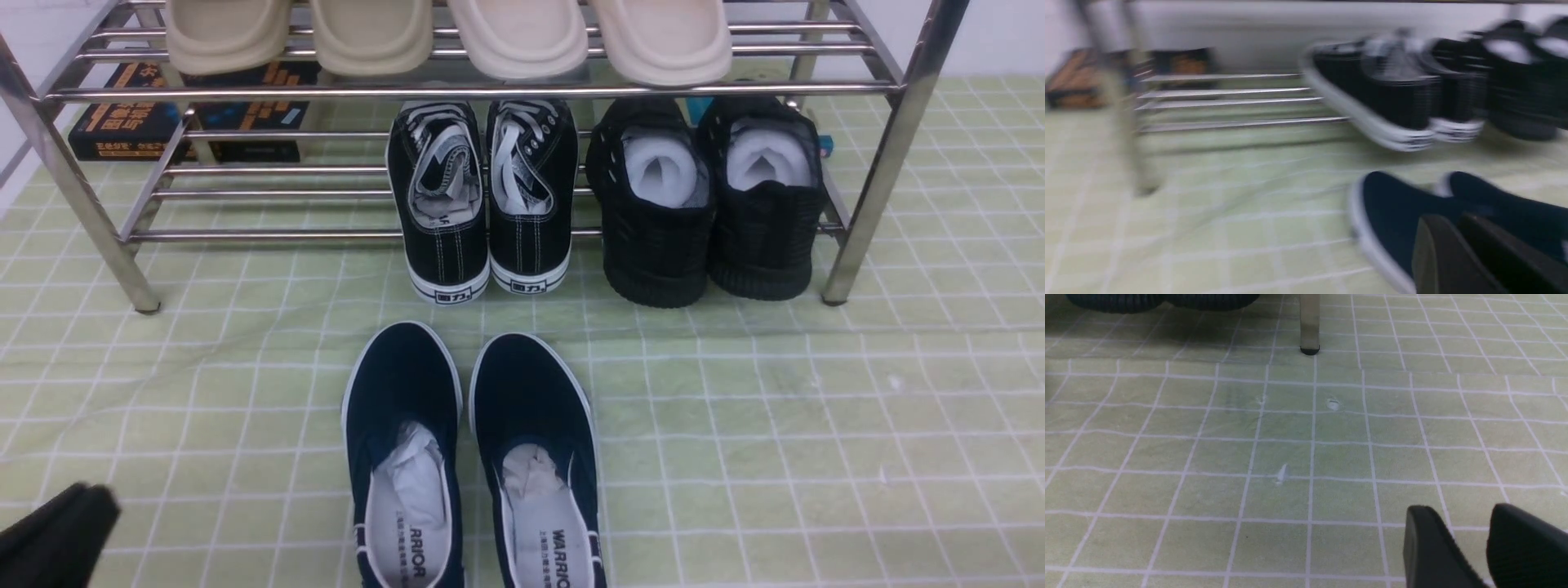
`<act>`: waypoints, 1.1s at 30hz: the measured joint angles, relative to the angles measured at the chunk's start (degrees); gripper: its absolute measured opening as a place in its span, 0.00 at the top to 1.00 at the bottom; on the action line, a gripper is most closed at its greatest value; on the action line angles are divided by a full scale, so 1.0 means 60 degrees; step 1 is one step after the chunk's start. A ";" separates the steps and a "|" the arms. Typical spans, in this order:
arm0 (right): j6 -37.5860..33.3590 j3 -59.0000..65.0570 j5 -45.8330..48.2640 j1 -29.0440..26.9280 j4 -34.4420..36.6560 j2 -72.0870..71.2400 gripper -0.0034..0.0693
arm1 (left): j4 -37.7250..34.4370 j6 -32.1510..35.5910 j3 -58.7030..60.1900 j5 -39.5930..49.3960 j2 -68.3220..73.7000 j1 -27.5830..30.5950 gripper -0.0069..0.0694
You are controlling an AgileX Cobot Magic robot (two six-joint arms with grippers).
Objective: Take the shoes off the shelf with your hand from the green coffee tablecloth.
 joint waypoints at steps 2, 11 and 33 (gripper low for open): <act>0.0000 0.0000 0.0000 0.0000 0.0000 0.0000 0.62 | 0.0051 -0.0502 0.0260 0.0326 -0.0243 0.0625 0.79; 0.0000 0.0000 0.0000 0.0000 0.0000 0.0000 0.62 | 0.0332 -0.1520 0.0733 0.1743 -0.0298 0.1814 0.79; 0.0000 0.0000 0.0000 0.0000 0.0000 0.0000 0.62 | 0.0551 -0.1520 0.0703 0.1880 -0.0298 0.1814 0.76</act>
